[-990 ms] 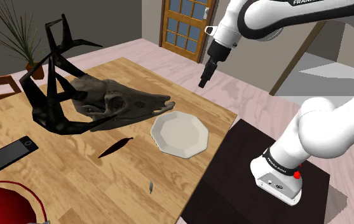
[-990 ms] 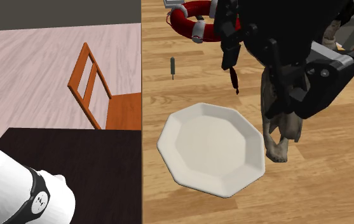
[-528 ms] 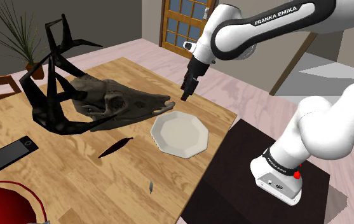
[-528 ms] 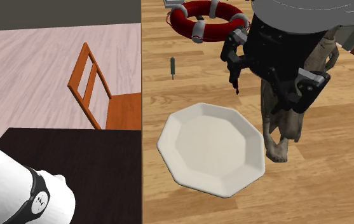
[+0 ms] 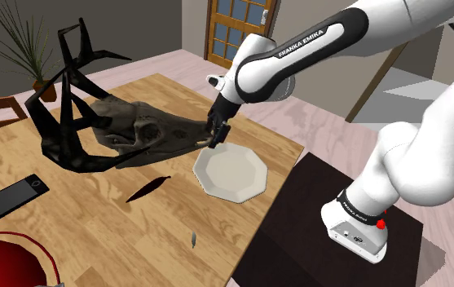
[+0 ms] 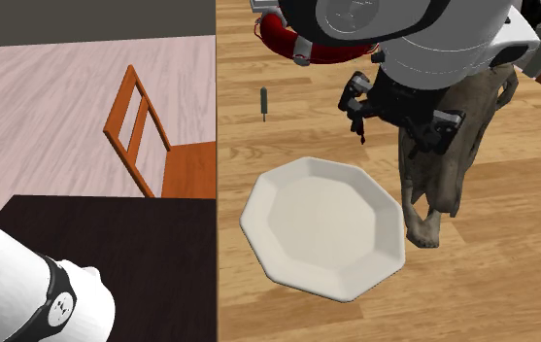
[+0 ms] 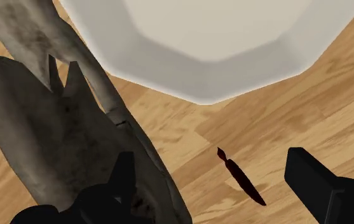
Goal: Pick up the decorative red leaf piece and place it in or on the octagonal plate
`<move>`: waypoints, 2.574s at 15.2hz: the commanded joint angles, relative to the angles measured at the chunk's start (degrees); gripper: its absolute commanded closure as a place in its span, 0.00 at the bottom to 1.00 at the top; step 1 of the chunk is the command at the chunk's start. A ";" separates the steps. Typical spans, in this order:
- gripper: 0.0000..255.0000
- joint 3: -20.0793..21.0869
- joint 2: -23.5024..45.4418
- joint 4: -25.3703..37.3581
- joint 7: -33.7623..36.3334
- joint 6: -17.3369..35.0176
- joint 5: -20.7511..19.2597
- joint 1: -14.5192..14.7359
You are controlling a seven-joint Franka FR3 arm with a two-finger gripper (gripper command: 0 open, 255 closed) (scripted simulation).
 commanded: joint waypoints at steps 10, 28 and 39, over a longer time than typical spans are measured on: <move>0.00 8.29 20.57 12.79 -23.84 10.80 12.83 3.09; 1.00 10.16 27.03 16.25 -25.94 14.23 15.06 2.93; 1.00 9.02 24.91 15.72 -24.01 12.67 13.50 3.74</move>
